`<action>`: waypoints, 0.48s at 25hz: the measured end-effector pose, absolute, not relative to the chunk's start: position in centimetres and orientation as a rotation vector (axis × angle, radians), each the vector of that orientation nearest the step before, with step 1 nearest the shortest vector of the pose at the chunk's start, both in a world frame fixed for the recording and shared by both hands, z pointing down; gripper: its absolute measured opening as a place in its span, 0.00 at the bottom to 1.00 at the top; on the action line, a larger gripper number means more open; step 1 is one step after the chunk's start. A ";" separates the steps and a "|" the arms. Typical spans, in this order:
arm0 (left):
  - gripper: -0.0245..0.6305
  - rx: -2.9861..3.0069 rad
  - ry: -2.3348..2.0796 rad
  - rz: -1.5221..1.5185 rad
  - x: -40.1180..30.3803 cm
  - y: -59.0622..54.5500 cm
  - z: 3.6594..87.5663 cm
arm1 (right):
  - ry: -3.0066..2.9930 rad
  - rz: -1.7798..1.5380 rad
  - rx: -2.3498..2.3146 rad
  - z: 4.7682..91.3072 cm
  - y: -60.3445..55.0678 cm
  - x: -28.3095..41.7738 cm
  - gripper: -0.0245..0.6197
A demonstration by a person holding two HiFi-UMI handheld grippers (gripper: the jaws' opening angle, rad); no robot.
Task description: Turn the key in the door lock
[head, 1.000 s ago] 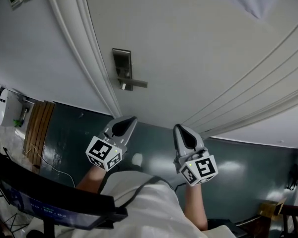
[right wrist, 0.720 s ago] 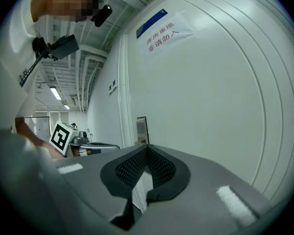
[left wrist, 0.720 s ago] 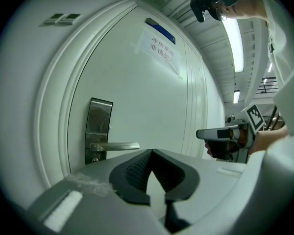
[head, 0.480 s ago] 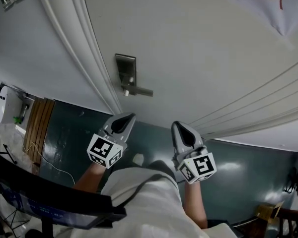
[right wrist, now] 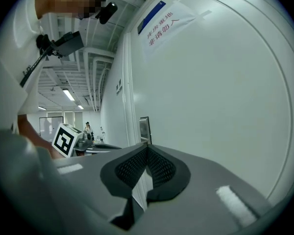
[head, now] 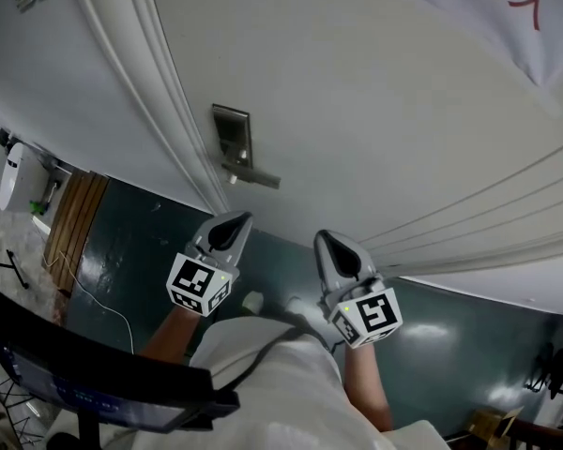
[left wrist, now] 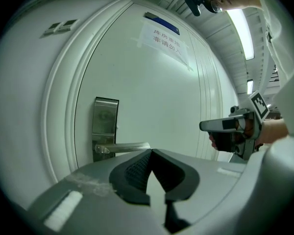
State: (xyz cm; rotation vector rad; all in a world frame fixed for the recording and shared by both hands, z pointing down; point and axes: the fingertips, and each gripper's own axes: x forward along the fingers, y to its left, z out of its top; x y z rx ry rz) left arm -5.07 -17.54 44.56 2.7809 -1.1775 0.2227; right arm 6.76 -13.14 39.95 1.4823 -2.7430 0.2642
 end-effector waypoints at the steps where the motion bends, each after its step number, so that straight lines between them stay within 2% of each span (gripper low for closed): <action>1: 0.05 2.774 -1.192 0.219 -4.9 -17.5 44.5 | -2.751 0.257 1.463 39.8 -13.2 6.9 0.05; 7: 0.05 2.789 -1.315 0.250 -4.6 -17.3 44.0 | -2.787 0.255 1.398 39.6 -13.4 7.9 0.05; 11: 0.05 2.852 -1.462 0.483 -5.6 -18.0 45.9 | -2.805 0.259 1.379 39.6 -13.6 8.0 0.05; 12: 0.10 2.873 -1.502 0.572 -5.9 -18.3 46.8 | -2.807 0.257 1.373 39.7 -13.6 7.9 0.05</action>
